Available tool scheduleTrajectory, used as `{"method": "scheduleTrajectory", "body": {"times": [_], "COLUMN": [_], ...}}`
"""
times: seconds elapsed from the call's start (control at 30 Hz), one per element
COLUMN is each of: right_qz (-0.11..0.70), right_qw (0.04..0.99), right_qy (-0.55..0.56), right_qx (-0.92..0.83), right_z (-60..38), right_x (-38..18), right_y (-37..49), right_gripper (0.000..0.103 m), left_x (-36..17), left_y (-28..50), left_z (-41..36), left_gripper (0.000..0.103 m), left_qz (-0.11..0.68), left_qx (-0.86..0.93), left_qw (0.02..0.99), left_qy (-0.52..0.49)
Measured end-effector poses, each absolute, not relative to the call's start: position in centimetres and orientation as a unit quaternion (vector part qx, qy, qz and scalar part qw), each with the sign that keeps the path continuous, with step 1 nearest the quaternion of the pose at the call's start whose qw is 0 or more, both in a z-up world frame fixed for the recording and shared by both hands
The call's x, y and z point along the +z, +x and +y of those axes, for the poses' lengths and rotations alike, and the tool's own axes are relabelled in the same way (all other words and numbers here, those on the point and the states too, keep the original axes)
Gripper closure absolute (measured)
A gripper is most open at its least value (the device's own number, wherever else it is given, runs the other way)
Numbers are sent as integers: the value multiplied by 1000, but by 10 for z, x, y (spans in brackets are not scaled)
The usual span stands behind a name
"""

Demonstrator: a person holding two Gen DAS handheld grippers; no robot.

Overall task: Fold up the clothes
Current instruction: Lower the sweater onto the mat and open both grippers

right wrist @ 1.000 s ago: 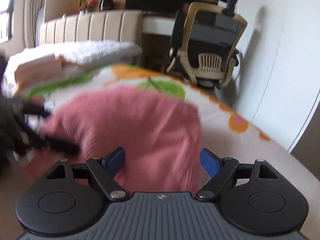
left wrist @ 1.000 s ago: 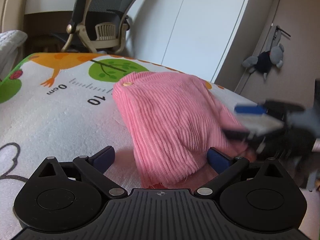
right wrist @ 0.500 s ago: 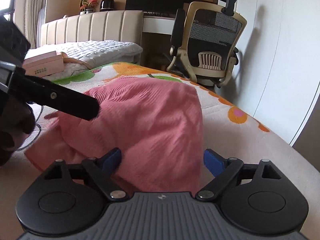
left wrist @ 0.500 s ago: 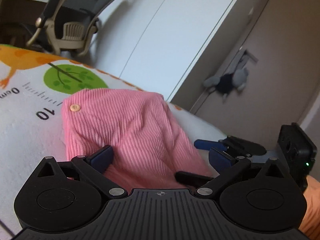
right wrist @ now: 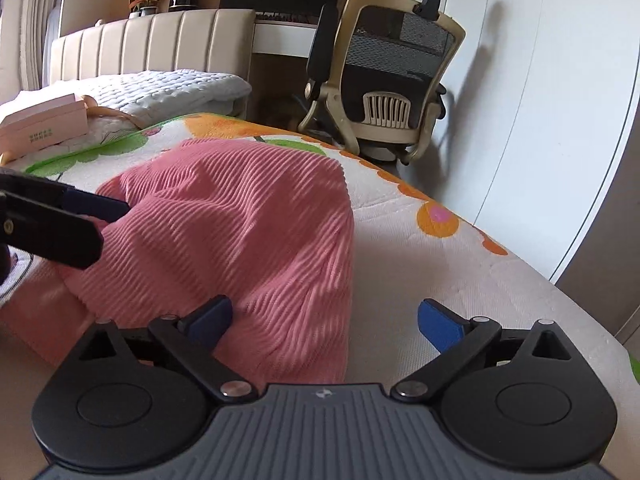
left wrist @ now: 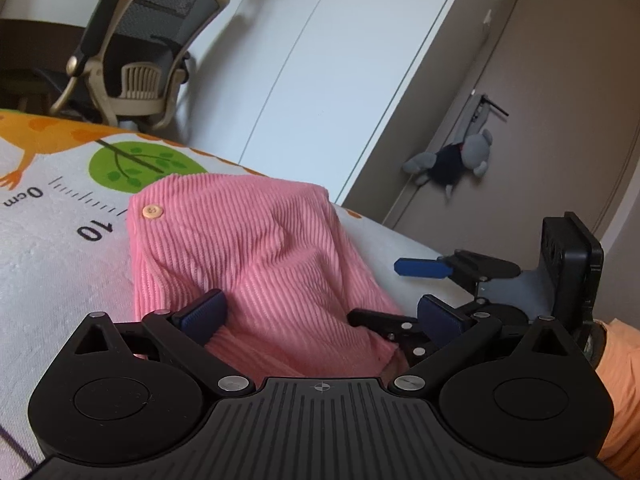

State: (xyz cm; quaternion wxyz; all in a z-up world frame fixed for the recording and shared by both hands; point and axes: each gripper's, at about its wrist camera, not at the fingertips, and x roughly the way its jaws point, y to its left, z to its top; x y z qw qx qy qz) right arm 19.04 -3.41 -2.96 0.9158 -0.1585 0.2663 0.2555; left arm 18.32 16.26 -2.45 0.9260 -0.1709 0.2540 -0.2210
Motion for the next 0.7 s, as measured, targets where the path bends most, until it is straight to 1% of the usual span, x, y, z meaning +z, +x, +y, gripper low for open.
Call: {"method": "scheduleTrajectory", "body": {"times": [0.23,0.53,0.7], "right_qz": [259,228,233], "right_qw": [920,925,925], "right_qy": [-161,-204,-200], "right_qx": [247,227,226], "right_z": [-34,-22,-24], "right_x": [-30,-31,-31], "right_y": [184,170,173], "right_gripper": [0,0,0], "left_x": [-22,-25,-26], "left_y": [153,152,152], "left_z": [154,141,134], "left_gripper": [0,0,0], "left_qz": [250,283,294], "left_qx": [-191,-133,-110], "left_qw": [937,943,945], "left_qy": [-151,-110,-89]}}
